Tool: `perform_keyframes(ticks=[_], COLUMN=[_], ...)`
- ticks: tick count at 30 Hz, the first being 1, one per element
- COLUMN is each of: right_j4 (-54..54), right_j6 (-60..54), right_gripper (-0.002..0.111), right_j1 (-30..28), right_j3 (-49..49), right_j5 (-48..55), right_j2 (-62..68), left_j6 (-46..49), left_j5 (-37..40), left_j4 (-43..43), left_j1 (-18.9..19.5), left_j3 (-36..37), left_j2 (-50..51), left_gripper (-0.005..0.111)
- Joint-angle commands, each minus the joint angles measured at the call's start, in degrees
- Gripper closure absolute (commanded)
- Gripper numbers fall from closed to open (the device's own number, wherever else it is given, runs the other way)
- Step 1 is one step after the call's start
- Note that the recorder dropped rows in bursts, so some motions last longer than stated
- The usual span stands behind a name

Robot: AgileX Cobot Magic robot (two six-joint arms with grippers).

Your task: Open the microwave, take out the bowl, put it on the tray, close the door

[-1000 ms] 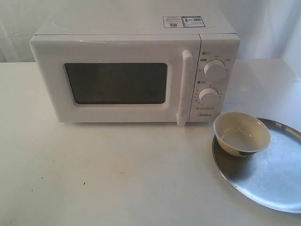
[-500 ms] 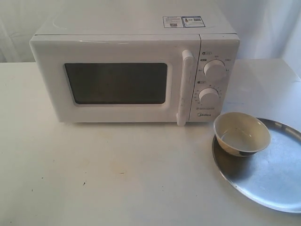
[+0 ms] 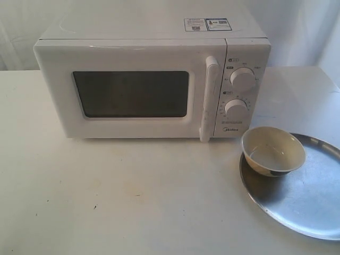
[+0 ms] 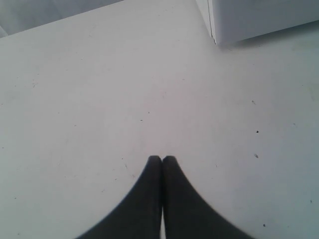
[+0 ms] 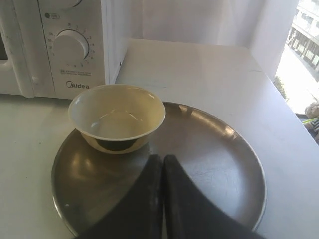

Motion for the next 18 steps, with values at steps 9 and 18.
perform_keyframes(ticks=[9,18], right_j4=[-0.1,-0.1], right_j6=[-0.8,-0.8], right_gripper=[0.108,0.108], right_j1=[-0.5,-0.5], right_j3=[0.1,0.1], right_j5=[0.3,0.3], right_j2=[-0.3,-0.3], left_j6=[-0.2,-0.2], left_j5=[0.0,0.0], left_j4=[-0.5,-0.5], left_j1=[-0.3,-0.3], left_j3=[-0.1,-0.1], left_j2=[-0.1,-0.1], left_gripper=[0.107,0.107])
